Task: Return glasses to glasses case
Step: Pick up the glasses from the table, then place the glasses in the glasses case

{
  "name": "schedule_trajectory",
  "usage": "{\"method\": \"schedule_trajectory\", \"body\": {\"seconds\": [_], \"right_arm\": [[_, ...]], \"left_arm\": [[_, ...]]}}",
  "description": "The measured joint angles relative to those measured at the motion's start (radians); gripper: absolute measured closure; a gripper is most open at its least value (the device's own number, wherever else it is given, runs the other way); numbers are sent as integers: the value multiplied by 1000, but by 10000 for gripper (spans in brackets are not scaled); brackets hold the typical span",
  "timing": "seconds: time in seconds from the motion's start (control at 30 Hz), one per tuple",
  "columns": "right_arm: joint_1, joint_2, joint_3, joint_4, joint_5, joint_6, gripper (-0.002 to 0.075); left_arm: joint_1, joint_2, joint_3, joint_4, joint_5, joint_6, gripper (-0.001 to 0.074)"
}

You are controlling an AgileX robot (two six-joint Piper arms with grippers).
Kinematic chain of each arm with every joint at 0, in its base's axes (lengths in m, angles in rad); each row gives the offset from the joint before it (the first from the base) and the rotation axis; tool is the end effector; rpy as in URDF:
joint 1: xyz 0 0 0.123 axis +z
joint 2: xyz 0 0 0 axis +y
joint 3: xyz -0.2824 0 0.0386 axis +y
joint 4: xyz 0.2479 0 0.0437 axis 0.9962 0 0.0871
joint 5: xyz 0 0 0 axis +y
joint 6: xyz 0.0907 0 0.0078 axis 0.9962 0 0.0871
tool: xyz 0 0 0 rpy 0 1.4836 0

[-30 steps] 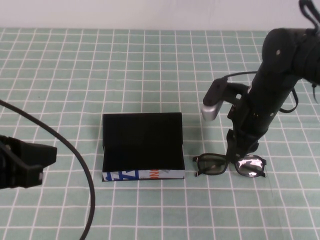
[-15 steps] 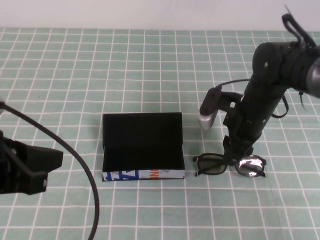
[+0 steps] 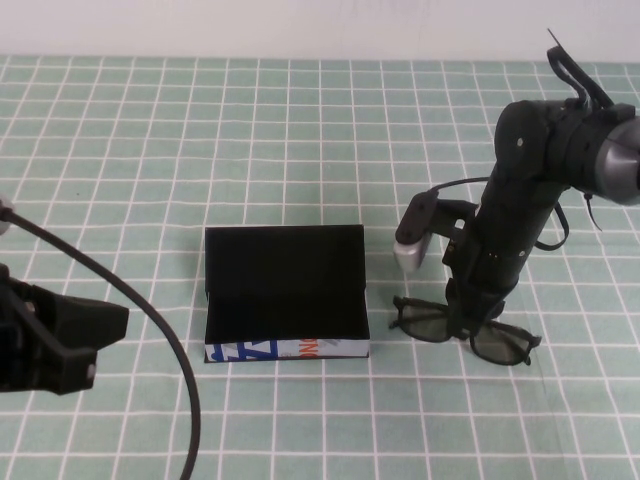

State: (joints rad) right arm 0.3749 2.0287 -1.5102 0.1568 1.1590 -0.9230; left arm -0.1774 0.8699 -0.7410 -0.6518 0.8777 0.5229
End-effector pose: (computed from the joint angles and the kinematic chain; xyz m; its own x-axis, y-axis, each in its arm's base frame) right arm 0.3628 0.1568 0.1843 -0.3341 -0.9374 -0.0987 -0.9402 0.3241 0.1047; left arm 0.1446 -0.0691 0.3171 -0.6751 0.1832 -0.7146 0.5224 0.8027 -0.2877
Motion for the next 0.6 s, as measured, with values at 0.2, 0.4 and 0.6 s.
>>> {"method": "schedule_trajectory", "body": {"seconds": [0.2,0.4,0.6], "right_arm": [[0,0,-23,4,33,-9,688],[0,-2,-151,23,48,-9,690],[0,-52,-256,37,55,-9,692]], "left_arm": [[0,0,0,0,0,0,737],[-1,0,0,0,0,0,737],[-1,0,0,2,0,0,737]]}}
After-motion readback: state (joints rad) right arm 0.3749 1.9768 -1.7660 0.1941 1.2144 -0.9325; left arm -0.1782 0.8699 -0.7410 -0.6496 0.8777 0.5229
